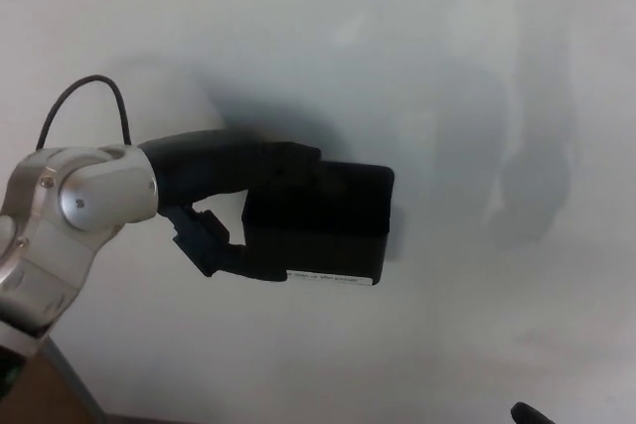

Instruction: A magnetic marker holder is on the left hand side of the white board, the robot put the index and middle finger into the opening of the container and pull off the magnetic holder and hand it to a human on the left hand side.

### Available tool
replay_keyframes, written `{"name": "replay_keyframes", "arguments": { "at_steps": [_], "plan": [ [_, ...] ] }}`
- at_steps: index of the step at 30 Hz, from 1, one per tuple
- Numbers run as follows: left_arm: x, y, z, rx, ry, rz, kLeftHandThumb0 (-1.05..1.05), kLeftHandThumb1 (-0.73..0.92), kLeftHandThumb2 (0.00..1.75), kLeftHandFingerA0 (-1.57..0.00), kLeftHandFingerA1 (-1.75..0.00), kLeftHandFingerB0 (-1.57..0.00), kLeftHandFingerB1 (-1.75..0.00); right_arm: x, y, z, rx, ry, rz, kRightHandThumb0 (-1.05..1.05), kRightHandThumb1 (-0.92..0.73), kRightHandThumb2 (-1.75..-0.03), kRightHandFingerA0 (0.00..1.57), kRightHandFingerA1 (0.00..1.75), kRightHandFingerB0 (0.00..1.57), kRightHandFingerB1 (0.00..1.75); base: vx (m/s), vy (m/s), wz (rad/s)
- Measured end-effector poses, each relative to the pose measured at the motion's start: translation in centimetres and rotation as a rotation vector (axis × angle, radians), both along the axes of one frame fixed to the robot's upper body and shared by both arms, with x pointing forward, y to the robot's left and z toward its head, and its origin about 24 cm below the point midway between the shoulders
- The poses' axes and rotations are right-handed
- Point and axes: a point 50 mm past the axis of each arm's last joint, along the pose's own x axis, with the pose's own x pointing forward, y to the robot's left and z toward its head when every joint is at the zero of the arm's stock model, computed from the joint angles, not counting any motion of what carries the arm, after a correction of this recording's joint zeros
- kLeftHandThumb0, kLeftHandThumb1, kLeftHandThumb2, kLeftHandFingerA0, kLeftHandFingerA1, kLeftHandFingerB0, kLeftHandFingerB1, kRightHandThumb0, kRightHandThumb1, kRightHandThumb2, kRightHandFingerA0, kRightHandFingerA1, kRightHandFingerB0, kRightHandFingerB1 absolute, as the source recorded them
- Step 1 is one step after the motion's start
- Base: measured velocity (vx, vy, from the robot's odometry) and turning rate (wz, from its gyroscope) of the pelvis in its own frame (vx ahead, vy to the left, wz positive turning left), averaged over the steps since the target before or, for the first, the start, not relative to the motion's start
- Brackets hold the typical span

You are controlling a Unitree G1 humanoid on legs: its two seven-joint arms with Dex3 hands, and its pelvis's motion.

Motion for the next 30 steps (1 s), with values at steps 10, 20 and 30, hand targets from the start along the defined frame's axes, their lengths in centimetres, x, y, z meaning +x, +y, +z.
{"name": "replay_keyframes", "arguments": {
  "at_steps": [10, 20, 30],
  "plan": [
    [1.2, 0.5, -0.7, 0.036, 0.081, 0.031, -0.80, 0.48, 0.83, -0.21, -0.43, -0.08, -0.35, 0.2, 0.0, 0.1, 0.002, -0.005, 0.001, -0.63, -0.75, -0.62, 0.53, 0.60, 0.50, 0.45, 0.00, 0.000, 0.00],
    [2.1, 0.2, -0.5, 0.051, 0.108, 0.036, -0.81, 0.49, 0.85, -0.34, -0.46, -0.07, -0.32, 0.4, 0.0, 0.1, 0.003, -0.008, 0.002, -0.62, -0.77, -0.63, 0.56, 0.59, 0.47, 0.45, 0.00, 0.000, 0.00],
    [2.2, -0.8, -0.3, 0.116, 0.110, 0.003, -0.86, 0.61, 0.60, -0.23, -0.31, -0.13, -0.25, 0.7, 0.1, 0.2, 0.001, -0.012, 0.008, -0.62, -0.77, -0.63, 0.54, 0.59, 0.45, 0.44, 0.00, 0.000, 0.00]
  ]
}}
